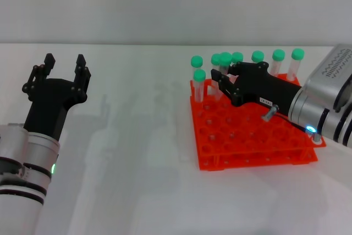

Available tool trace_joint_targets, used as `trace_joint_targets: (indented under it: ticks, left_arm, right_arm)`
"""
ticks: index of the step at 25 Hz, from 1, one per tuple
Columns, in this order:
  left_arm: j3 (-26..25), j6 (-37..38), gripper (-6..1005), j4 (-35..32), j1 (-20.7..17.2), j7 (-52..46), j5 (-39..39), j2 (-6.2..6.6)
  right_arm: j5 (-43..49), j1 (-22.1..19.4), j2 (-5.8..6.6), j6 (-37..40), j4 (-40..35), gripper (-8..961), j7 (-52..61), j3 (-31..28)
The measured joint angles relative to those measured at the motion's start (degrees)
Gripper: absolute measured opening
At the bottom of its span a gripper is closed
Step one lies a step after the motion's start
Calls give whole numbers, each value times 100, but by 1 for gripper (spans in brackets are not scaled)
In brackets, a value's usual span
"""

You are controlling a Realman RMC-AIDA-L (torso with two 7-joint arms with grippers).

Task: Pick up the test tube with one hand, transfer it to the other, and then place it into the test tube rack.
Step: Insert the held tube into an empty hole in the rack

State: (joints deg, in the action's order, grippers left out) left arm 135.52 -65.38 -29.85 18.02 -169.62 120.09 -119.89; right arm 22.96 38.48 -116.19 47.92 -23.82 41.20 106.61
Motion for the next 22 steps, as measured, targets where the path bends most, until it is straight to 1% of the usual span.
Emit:
trace_joint_targets:
  ticks: [7,22]
  left_arm:
    - [1,0,606,26,60,-1,-4,0]
    - [0,0,606,32,61,-1,-3,0]
  right_arm:
    - [0,54,0,-209,0,202,-90,26]
    - [-15,37,0,-221,0,201,-162,169]
